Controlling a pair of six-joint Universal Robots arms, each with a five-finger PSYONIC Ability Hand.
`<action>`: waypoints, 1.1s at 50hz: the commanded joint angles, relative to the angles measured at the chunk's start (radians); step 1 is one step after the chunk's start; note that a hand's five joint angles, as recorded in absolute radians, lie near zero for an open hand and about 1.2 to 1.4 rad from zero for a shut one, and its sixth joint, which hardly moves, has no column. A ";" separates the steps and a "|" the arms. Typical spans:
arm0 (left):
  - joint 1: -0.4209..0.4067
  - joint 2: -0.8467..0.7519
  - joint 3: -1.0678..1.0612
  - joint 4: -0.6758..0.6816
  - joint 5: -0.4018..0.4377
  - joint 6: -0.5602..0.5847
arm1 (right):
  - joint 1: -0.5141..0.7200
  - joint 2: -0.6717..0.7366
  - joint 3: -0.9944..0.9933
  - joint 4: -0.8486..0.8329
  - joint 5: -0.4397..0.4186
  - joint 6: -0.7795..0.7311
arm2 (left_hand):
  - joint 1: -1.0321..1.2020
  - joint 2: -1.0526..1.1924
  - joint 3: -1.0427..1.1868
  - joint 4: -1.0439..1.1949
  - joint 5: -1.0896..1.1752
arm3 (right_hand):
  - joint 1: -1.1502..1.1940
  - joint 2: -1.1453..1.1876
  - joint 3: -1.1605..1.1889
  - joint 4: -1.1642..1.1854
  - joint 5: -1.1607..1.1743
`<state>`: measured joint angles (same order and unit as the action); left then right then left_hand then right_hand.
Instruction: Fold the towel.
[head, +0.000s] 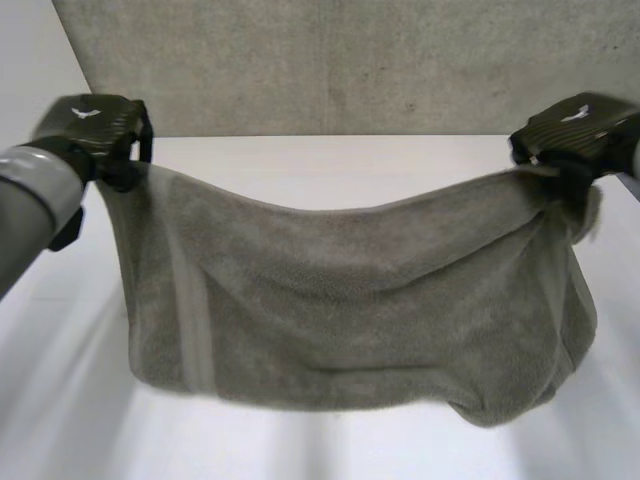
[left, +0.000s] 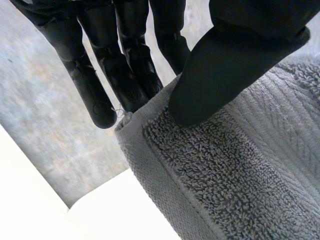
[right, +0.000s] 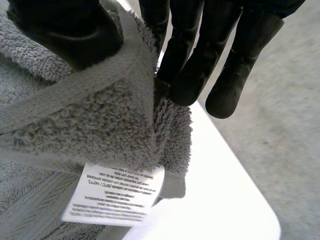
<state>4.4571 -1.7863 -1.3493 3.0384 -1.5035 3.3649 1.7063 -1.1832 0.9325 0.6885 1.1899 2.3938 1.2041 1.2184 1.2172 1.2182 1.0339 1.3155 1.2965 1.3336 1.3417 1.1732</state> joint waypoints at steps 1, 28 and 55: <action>-0.021 -0.228 0.331 -0.006 -0.006 0.001 | 0.092 0.220 -0.271 -0.104 0.094 0.010 | 0.192 0.178 0.179 0.178 0.188 | 0.081 0.100 0.063 0.055 0.049; 0.001 -0.067 0.022 0.123 -0.058 -0.151 | 0.067 0.191 -0.032 -0.155 -0.104 -0.036 | 0.192 0.178 0.179 0.178 0.188 | 0.081 0.100 0.063 0.055 0.049; 0.007 -0.100 -0.272 0.319 -0.040 -0.145 | 0.009 0.168 0.557 -0.618 0.030 0.114 | 0.192 0.178 0.179 0.178 0.188 | -0.805 -0.786 -0.823 -0.831 -0.837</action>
<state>4.4640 -1.8973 -1.6242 3.3609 -1.5426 3.2198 1.7538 -0.9488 1.3782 0.1572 1.1455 2.4722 1.2042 1.2186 1.2176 1.2187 1.0358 0.5573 0.5728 0.5625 0.5651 0.3604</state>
